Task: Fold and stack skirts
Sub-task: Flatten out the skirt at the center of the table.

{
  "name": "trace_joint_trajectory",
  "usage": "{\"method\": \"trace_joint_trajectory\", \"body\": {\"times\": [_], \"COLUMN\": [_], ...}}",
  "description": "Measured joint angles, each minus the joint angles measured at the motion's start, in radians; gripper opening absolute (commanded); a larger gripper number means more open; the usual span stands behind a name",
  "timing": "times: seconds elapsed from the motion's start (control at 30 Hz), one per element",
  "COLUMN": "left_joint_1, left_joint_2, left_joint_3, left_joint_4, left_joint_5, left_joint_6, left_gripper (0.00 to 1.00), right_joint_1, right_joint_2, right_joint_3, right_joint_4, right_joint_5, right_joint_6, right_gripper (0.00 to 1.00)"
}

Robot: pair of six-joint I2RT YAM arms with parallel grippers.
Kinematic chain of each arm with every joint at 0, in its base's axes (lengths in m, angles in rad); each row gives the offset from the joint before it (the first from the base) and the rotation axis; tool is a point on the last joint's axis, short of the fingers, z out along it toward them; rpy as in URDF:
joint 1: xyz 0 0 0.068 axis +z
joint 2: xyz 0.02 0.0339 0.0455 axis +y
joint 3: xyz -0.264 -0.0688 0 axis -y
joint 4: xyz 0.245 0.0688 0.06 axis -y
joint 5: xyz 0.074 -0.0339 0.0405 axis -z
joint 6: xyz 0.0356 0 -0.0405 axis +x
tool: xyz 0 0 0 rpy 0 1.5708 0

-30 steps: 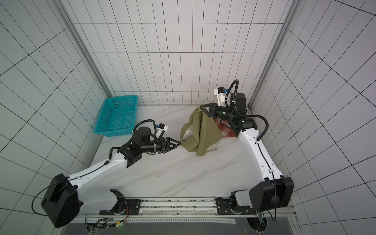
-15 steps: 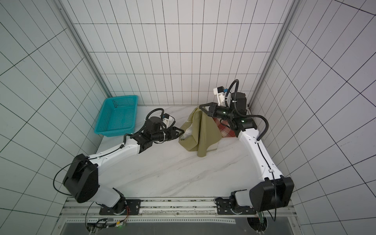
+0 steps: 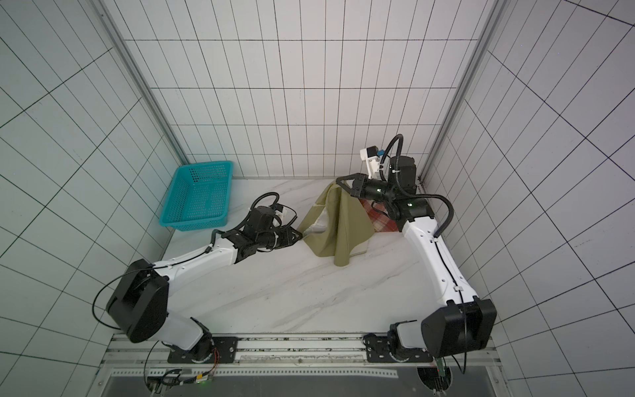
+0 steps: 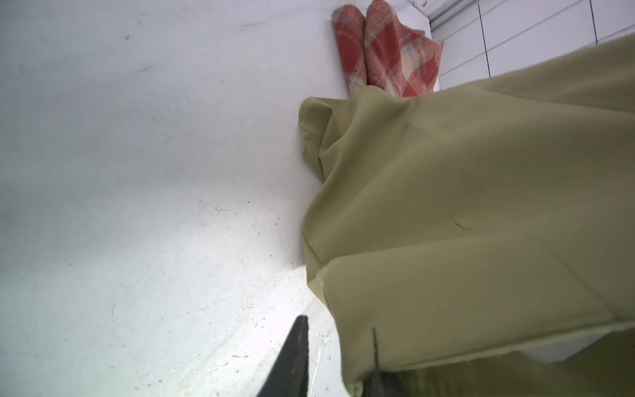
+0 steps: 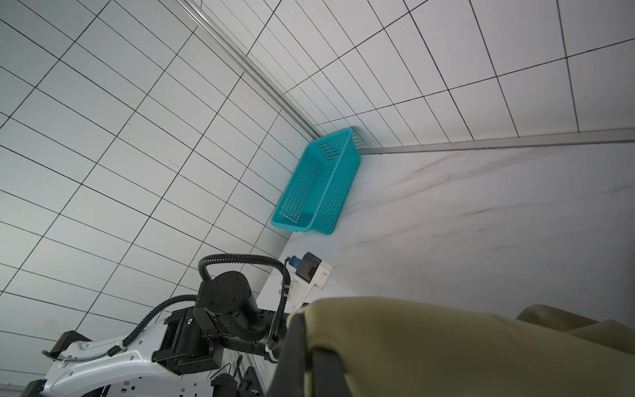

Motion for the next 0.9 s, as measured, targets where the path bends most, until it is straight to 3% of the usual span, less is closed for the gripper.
{"method": "trace_joint_trajectory", "body": {"times": [0.1,0.3,0.47,0.7,0.9], "left_joint_1": [0.005,0.066,0.184,0.444,0.540], "left_joint_2": [-0.009,-0.038,-0.092,-0.130,-0.211], "left_joint_3": [0.000,0.000,0.031,0.344,0.533], "left_joint_4": [-0.002,-0.003,-0.045,-0.210,-0.363], "left_joint_5": [-0.005,0.011,0.055,0.140,0.262], "left_joint_6": [0.008,0.008,0.039,0.151,0.236], "left_gripper": [0.00,0.00,0.00,0.00,0.00], "right_joint_1": [0.000,0.000,0.001,0.004,0.031], "right_joint_2": [-0.001,-0.015,-0.022,0.047,0.064], "right_joint_3": [0.000,-0.002,-0.002,0.056,0.145], "right_joint_4": [0.000,-0.006,-0.017,-0.112,-0.174], "right_joint_5": [0.000,-0.005,-0.006,0.025,0.027], "right_joint_6": [0.000,-0.003,-0.024,-0.119,-0.195], "right_gripper": [0.00,0.00,0.00,0.00,0.00]}}
